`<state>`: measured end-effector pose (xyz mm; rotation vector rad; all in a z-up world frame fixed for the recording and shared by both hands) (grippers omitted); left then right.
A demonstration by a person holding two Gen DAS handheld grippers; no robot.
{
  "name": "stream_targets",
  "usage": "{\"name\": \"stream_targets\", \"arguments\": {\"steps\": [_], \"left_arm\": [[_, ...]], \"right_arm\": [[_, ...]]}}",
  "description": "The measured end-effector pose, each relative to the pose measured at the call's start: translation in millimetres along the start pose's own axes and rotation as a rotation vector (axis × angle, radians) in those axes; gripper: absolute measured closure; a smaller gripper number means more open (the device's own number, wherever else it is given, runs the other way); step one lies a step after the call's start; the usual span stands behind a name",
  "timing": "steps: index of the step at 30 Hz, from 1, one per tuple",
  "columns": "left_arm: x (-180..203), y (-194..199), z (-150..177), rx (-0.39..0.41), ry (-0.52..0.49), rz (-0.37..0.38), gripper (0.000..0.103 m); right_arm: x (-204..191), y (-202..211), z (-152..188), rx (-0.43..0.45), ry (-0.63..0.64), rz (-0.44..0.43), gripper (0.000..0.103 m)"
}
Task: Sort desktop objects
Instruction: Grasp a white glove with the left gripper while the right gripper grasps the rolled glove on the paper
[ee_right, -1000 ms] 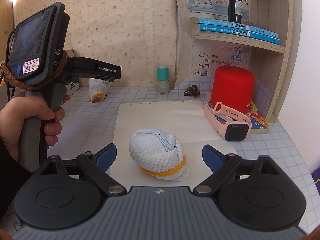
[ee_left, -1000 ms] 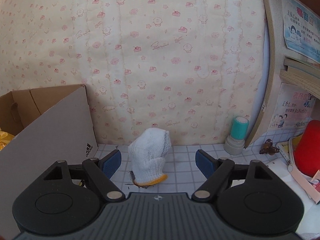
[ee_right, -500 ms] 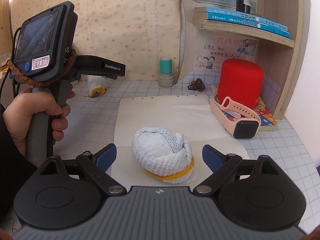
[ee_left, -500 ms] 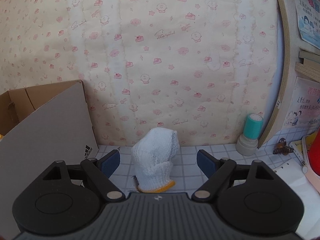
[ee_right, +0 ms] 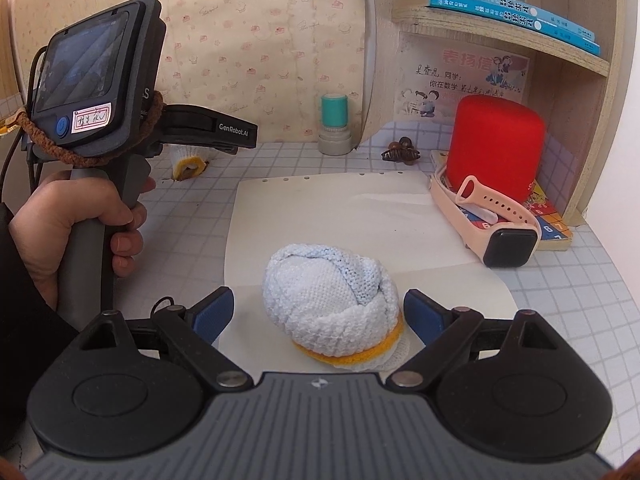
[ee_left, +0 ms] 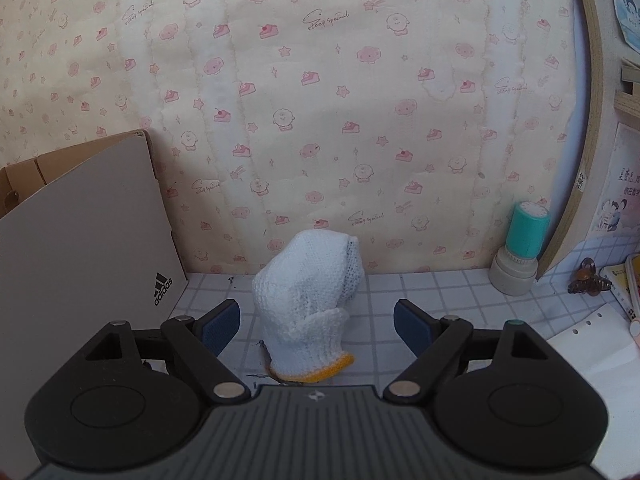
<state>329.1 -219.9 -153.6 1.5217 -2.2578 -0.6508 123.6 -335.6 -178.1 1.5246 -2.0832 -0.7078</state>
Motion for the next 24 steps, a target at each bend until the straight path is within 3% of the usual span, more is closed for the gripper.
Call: {"name": "stream_targets", "arguments": {"steps": [3,4,6,7,16,24], "left_arm": [[0,-6,1,-0.011,0.008,0.004,0.023],[0,-8,1,-0.017,0.012,0.004,0.033],[-1,-11,1,-0.03,0.022,0.001,0.042],[-2,-13,1,-0.036,0.03,0.006,0.053],[-10,7,-6,0.038,0.05,0.038,0.061],[-14,57,-10,0.143,0.028,0.057,0.062]], "right_arm": [[0,-2,0,0.001,-0.002,0.005,0.021],[1,-3,-1,0.003,-0.006,0.005,0.024],[3,-2,-3,0.011,-0.016,0.01,0.041],[4,-2,-4,0.011,-0.025,0.003,0.041],[5,12,-10,0.07,-0.03,0.003,0.044],[5,31,-14,0.114,-0.041,-0.006,0.044]]}}
Point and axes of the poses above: each gripper's, at about its wrist camera, not at the fingertips, and y roughly against the way its jaws point, x to its right, z to its underside, the point moved 9 cm from there along -y, roughly the way its jaws point, and after that the axes turned 10 degrees about z, right-handed, at the moved point
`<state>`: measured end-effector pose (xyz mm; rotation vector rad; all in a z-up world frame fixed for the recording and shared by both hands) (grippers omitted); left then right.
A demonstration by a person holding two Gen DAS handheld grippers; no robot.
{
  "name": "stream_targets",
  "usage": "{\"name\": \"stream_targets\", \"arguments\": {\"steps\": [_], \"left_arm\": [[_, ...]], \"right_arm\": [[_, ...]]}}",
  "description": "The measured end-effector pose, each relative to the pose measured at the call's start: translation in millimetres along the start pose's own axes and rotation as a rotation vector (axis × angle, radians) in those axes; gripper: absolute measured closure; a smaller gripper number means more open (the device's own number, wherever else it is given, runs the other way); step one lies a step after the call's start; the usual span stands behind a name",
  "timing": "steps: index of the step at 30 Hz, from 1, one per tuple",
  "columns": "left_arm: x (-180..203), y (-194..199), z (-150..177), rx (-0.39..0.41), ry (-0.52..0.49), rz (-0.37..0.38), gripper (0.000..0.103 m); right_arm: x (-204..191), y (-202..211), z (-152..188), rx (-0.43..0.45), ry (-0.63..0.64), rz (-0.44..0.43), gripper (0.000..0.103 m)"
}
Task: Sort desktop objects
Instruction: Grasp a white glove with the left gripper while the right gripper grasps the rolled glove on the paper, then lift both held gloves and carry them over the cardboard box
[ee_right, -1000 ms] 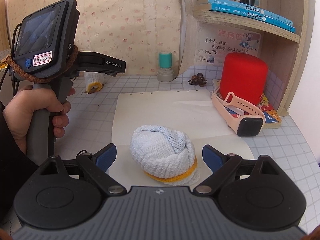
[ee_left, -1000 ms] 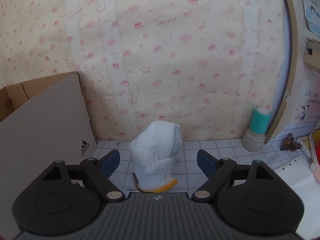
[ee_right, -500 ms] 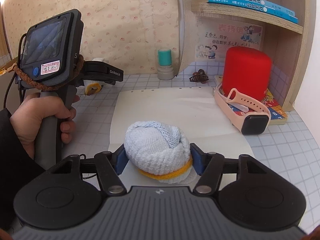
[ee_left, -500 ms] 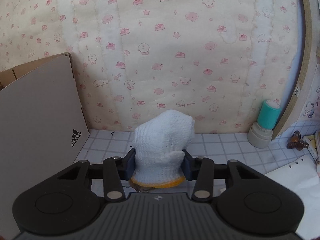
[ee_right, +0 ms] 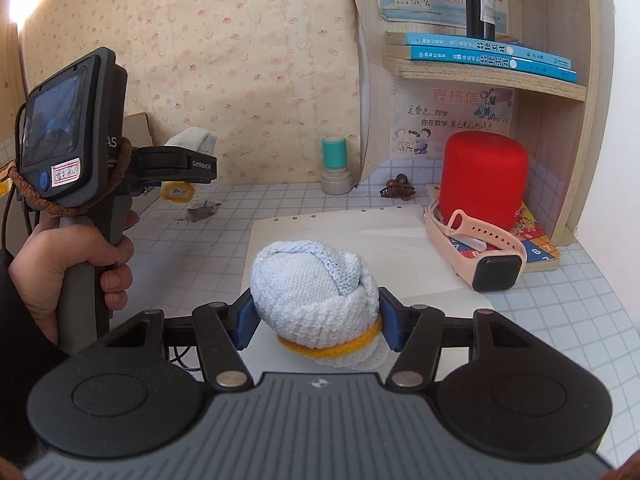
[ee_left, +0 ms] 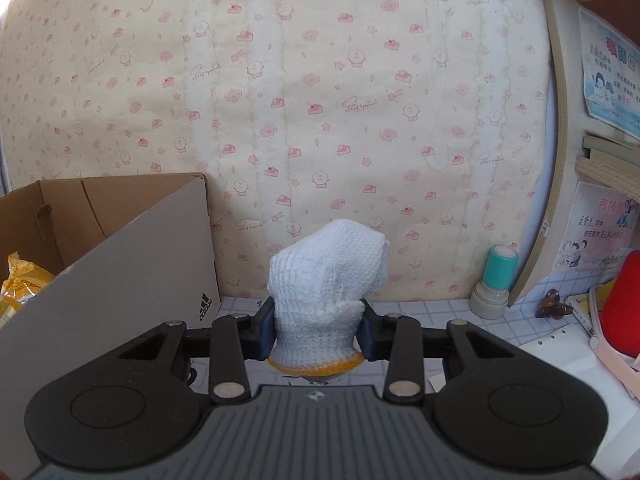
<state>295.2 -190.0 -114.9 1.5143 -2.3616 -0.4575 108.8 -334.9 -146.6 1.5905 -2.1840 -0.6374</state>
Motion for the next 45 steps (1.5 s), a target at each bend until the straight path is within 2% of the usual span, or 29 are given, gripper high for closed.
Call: {"name": "stream_targets", "arguments": {"steps": [9,16,24,34,45], "left_arm": [[8,63,-2,0.059,-0.014,0.04,0.062],[5,101,-4,0.093,-0.021,0.035,0.062],[-7,144,1,0.121,-0.022,0.018,0.062],[-20,200,-7,0.194,-0.034,-0.007,0.062],[-60,243,-12,0.239,-0.004,-0.073,0.061]], "right_arm": [[-3,20,-5,0.038,-0.001,-0.015,0.044],[-12,44,-14,0.08,0.013,-0.02,0.044],[-25,75,-25,0.128,0.032,-0.036,0.044],[-48,112,-39,0.195,0.074,-0.063,0.044],[-92,128,-54,0.219,0.133,-0.12,0.044]]}}
Point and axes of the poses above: each gripper's, at about its wrist camera, not at the fingertips, and y roughly against the way its jaws point, x to its right, z to its underside, the point moved 9 cm from there along -y, roughly the way its jaws point, and after that the axes turned 10 degrees about z, right-handed, at the moved point
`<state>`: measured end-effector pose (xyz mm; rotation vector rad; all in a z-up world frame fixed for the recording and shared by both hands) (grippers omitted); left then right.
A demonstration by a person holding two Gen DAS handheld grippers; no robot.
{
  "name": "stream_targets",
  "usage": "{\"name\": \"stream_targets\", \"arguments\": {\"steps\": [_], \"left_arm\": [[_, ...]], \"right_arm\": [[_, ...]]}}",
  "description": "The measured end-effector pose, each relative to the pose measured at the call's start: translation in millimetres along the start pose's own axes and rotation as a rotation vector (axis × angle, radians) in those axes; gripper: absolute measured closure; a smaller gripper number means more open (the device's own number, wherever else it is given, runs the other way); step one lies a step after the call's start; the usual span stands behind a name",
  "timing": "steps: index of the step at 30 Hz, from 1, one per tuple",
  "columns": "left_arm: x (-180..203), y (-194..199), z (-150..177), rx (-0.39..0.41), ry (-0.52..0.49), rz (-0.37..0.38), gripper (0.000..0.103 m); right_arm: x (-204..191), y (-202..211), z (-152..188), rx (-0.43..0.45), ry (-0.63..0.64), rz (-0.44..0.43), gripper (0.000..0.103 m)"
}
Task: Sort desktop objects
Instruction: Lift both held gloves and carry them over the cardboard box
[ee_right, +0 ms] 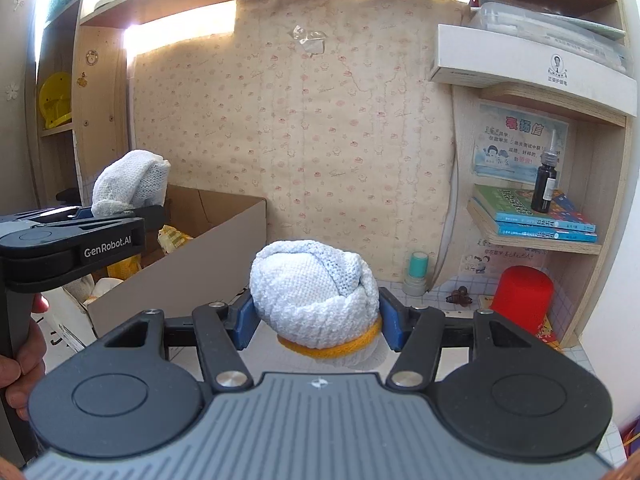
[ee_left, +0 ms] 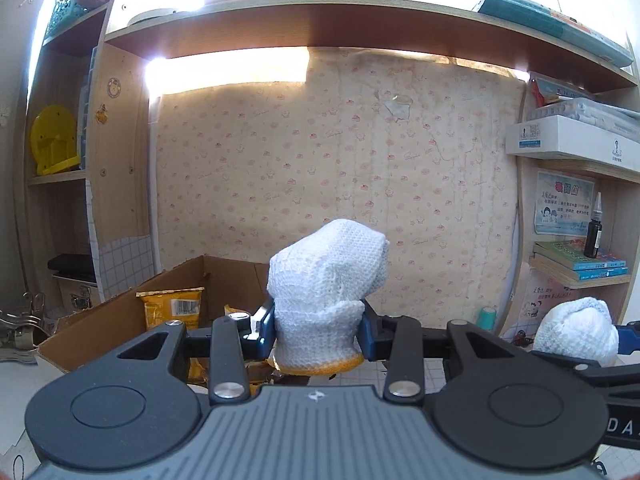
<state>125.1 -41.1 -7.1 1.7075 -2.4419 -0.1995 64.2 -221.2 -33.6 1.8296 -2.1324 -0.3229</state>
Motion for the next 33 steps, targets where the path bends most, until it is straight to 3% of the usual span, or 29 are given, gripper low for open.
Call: {"name": "stream_targets", "arguments": {"steps": [16,33], "left_arm": [[-69,32,-12,0.037,0.041,-0.093,0.061],[-144,29,6,-0.008,0.102,-0.179,0.061]], "right_arm": [[-87,-5,-34,0.036,0.093,-0.099,0.044],[-161,-38,-47,0.009,0.149,-0.205,0.044]]}}
Point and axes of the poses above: each gripper's, at about its wrist camera, not at the fingertips, and y roughly against the way its jaws point, x to its right, z to its underside, the point moved 9 cm from there along -y, roughly the way its jaws point, and after that the axes turned 10 degrees about z, right-handed, at the moved point
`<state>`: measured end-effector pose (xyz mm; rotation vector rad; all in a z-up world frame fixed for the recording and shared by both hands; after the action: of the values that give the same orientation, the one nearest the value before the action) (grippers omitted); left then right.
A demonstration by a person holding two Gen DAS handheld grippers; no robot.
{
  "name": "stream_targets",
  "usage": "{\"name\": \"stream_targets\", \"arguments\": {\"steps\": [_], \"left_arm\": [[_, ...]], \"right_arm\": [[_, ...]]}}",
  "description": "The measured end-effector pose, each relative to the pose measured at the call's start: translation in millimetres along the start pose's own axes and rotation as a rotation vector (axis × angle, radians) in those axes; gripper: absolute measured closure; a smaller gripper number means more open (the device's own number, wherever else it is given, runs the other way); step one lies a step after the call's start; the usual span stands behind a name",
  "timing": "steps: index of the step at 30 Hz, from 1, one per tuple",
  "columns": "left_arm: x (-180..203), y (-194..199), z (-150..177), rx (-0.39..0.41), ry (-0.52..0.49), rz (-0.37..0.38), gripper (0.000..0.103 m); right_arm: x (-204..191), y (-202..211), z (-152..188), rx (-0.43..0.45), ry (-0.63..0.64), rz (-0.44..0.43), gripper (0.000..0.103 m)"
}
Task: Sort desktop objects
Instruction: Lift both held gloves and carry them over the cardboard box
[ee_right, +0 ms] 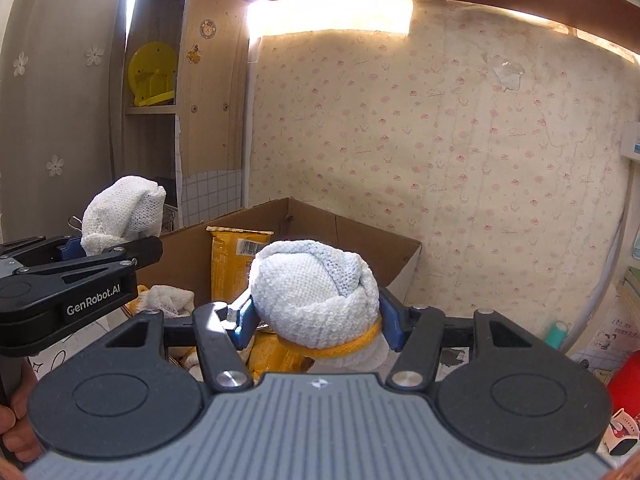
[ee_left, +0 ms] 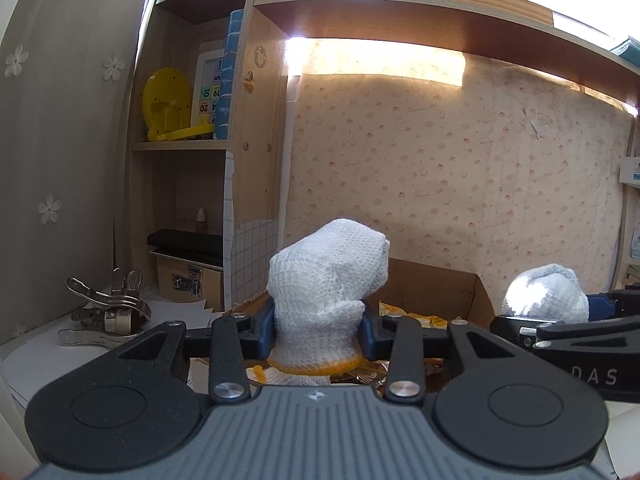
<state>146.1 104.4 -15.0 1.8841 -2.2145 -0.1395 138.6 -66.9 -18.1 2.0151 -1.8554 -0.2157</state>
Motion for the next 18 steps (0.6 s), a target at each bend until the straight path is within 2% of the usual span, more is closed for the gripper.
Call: {"name": "stream_targets", "arguments": {"steps": [18], "left_arm": [[-20,-31,8,-0.045,0.01,-0.022,0.061]], "right_arm": [[-34,-52,-7,-0.047,0.044,-0.044,0.044]]}}
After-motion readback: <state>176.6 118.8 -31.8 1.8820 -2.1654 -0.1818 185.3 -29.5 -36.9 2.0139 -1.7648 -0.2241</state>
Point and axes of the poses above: each gripper's, at about its wrist camera, not at the fingertips, and y roughly against the way its jaws point, x to its right, z to its underside, the point moved 9 cm from there along -y, roughly the way its jaws point, and after that the axes turned 10 degrees about z, right-handed, at the moved point
